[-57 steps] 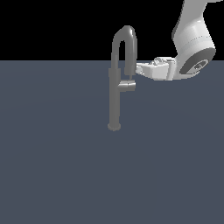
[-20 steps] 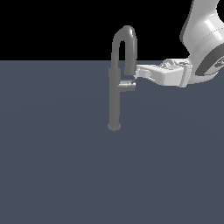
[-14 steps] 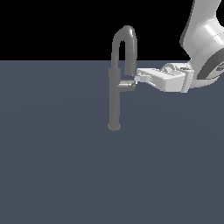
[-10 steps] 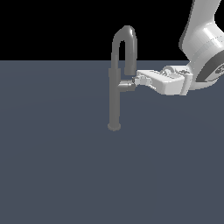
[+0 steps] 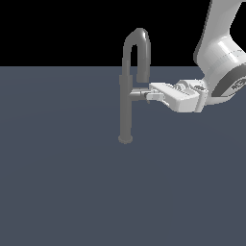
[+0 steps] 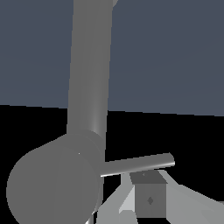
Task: Turn on the faucet by rotating a designated handle.
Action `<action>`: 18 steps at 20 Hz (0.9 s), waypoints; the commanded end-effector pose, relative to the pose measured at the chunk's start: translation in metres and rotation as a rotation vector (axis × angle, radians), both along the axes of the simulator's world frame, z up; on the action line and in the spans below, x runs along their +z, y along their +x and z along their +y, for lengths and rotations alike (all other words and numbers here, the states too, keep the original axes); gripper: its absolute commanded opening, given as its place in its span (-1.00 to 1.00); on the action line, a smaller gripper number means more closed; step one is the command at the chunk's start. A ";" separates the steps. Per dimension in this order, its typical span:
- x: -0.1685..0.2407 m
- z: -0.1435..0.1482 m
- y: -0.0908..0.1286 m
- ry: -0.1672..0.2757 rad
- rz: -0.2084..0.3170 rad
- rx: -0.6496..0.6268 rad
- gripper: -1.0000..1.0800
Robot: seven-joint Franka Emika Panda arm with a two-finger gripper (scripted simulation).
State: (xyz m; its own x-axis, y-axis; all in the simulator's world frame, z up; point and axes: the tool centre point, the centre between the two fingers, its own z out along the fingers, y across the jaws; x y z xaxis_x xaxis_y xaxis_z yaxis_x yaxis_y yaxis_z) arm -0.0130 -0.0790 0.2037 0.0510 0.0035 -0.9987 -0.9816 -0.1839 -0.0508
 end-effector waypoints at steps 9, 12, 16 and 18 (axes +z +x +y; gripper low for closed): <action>-0.019 0.002 0.012 0.003 -0.001 0.003 -1.00; -0.031 0.003 0.016 0.002 0.012 -0.001 -1.00; -0.047 0.004 0.022 0.000 0.028 -0.006 -1.00; -0.055 0.004 0.025 -0.001 0.036 -0.009 -1.00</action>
